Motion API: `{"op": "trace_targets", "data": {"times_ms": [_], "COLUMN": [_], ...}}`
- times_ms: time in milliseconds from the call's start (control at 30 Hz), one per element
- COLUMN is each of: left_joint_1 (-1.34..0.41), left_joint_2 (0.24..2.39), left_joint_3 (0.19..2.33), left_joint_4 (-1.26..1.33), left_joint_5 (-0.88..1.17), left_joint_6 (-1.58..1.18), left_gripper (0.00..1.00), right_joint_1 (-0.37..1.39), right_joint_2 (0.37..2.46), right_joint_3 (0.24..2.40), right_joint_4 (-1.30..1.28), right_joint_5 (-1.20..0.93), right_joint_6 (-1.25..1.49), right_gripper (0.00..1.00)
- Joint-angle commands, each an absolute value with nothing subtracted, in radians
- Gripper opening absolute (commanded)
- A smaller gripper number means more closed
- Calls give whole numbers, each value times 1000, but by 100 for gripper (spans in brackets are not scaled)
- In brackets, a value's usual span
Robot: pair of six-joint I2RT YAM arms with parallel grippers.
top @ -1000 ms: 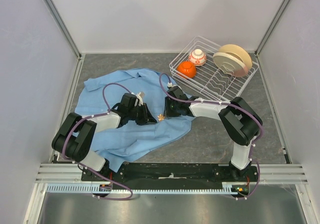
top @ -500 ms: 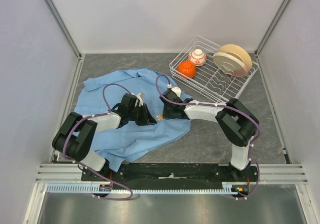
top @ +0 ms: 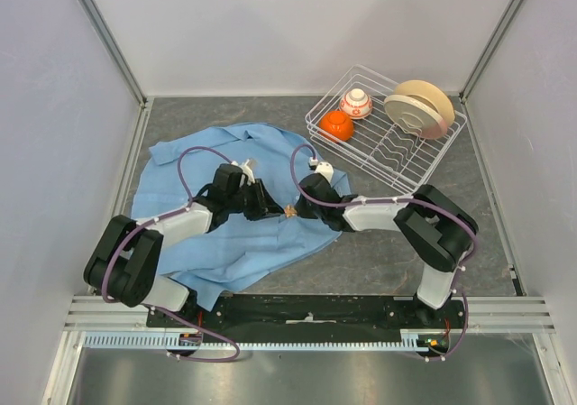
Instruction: Remove the brooch from the garment
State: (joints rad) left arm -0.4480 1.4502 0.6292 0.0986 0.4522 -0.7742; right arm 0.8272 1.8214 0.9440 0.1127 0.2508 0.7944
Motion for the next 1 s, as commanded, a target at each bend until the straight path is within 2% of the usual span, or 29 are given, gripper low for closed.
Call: {"op": "trace_targets", "data": {"times_ms": [0,167,200,333,433,467,500,600,767,800,867,900,967], "left_joint_1": [-431,-416,-411,-400,-400,-402,-402,-403,-413,-414,-423,-425,-426], "left_joint_2": [1399,1399,1405,1459,1512,1534,1546,1566,1559,1554,1555,1558,1559], "left_joint_3": [643,666,687,744,790,801,819,838,838,839,851,854,838], "left_joint_4": [120,111,86,32,-30,-44,-60,-84,-74,-80,-115,-127,-130], "left_joint_5": [462,491,498,551,563,564,548,520,483,468,445,430,417], "left_joint_6": [-827,-825,-818,-772,-721,-709,-689,-664,-653,-643,-632,-624,-632], "left_gripper": [28,32,35,43,43,42,34,26,29,35,38,38,34], "right_joint_1": [827,827,827,827,828,828,827,828,827,827,827,827,827], "right_joint_2": [1741,1718,1720,1726,1730,1730,1730,1736,1733,1723,1684,1675,1660], "right_joint_3": [807,678,663,612,574,565,561,551,555,572,661,692,770], "right_joint_4": [404,679,760,889,982,991,1014,1042,1011,889,702,532,409], "right_joint_5": [226,175,157,126,115,115,115,112,115,129,199,221,227], "right_joint_6": [701,644,626,597,581,580,578,566,575,589,610,624,617], "right_gripper": [0,0,0,0,0,0,0,0,0,0,2,3,6]}}
